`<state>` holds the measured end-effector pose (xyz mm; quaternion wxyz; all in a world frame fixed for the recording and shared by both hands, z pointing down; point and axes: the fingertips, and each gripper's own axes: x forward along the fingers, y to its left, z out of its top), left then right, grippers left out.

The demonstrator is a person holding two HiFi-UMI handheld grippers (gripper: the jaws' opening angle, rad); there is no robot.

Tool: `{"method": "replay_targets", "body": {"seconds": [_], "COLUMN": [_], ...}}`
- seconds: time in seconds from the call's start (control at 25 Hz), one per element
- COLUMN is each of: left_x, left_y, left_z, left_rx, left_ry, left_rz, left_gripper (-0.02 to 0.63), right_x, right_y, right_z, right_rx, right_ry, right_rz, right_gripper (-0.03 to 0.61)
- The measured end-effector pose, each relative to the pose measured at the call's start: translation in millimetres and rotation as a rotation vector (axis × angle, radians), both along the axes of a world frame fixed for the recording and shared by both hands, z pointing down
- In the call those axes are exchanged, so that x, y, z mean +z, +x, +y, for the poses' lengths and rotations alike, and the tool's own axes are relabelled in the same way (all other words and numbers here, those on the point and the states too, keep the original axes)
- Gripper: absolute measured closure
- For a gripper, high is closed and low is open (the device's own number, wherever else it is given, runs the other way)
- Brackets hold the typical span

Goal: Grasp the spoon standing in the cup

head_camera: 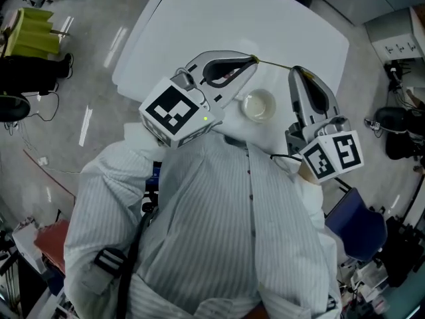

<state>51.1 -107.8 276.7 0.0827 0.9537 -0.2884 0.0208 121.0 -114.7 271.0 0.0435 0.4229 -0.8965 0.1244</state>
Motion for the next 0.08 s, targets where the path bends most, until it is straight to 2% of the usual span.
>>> {"method": "replay_targets", "body": {"seconds": [0.08], "left_x": [4.5], "left_y": [8.4], "left_z": [0.8], "left_rx": [0.028], "left_ry": [-0.003], "left_rz": [-0.003], "left_gripper": [0.604], "right_x": [1.9], "right_y": [9.2], "right_z": [1.0], "right_rx": [0.017], "right_ry": [-0.003], "right_rz": [0.013], "right_gripper": [0.566]}}
